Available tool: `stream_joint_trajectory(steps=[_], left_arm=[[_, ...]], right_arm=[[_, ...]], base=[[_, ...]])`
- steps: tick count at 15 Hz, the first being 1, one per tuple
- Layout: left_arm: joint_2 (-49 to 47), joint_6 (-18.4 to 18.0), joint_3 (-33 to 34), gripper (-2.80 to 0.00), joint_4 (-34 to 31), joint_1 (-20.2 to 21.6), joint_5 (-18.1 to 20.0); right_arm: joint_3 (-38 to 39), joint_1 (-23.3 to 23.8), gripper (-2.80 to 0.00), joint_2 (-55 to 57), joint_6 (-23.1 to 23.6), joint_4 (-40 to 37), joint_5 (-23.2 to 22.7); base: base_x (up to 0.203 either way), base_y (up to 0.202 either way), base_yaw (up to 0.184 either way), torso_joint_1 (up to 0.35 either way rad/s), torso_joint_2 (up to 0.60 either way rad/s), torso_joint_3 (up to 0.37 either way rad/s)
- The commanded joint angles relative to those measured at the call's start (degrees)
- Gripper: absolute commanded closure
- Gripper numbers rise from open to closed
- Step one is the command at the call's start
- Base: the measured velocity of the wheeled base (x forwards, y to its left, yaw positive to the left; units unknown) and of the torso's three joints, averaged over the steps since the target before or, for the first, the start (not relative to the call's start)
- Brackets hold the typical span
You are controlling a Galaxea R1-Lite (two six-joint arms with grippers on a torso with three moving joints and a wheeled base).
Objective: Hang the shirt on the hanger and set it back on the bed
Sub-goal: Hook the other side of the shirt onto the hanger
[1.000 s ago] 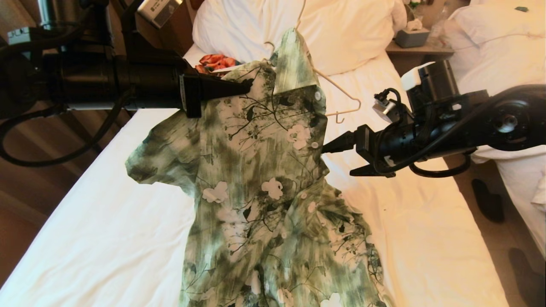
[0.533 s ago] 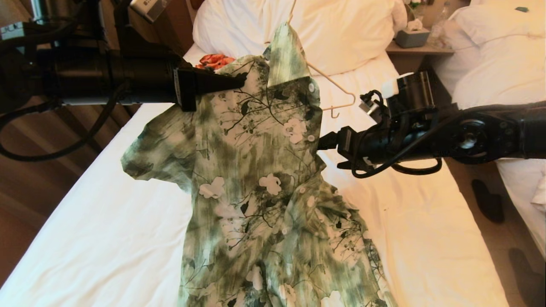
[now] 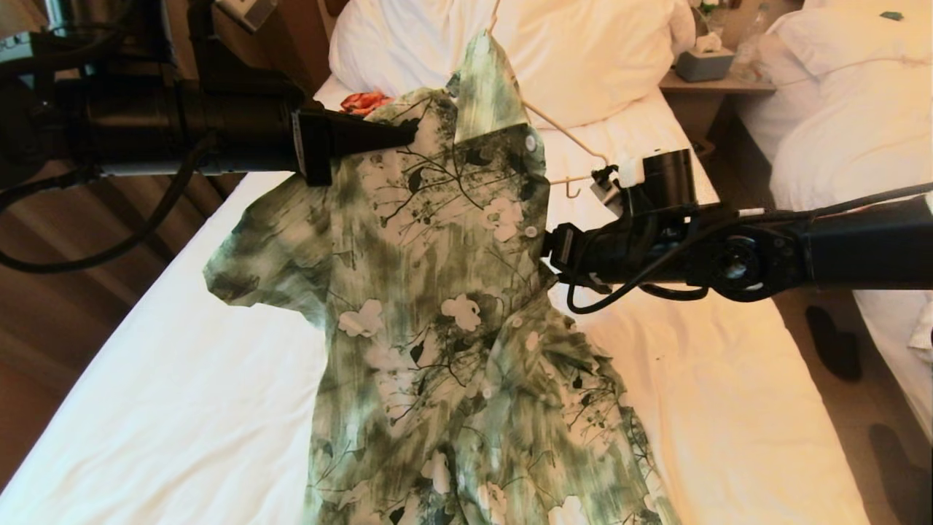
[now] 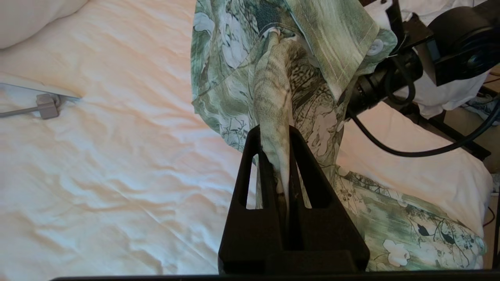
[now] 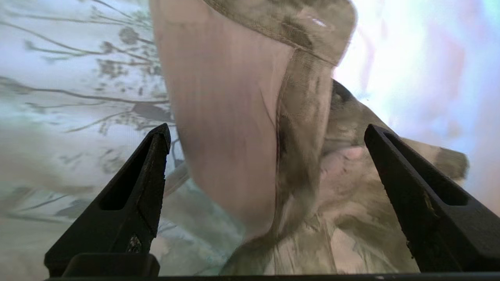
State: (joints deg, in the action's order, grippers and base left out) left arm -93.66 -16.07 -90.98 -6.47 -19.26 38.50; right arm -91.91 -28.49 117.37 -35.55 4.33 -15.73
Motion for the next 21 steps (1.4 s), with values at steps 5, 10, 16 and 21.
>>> stream_joint_trajectory(steps=[5,10,16,21], left_arm=[[0.49,-0.1,0.1,0.0,-0.03,-0.07,0.26],[0.67,-0.1,0.19,0.0,-0.12,0.36,0.26],[-0.29,-0.1,0.45,0.0,-0.03,2.3,0.35],[-0.56,-0.1,1.68,0.0,0.03,2.83,0.26]], right_arm=[[-5.77,-0.66,0.0,5.62,0.11,0.08,2.9],[-7.11,-0.69,0.0,6.0,0.09,0.12,3.29],[-2.23,2.2,0.0,1.99,-0.22,-0.37,9.4],[-1.77,4.23,0.0,1.01,-0.31,-0.37,9.4]], base=[[0.0,0.0,0.0,0.0,0.0,0.0],[0.0,0.0,0.0,0.0,0.0,0.0],[0.0,0.0,0.0,0.0,0.0,0.0],[0.0,0.0,0.0,0.0,0.0,0.0]])
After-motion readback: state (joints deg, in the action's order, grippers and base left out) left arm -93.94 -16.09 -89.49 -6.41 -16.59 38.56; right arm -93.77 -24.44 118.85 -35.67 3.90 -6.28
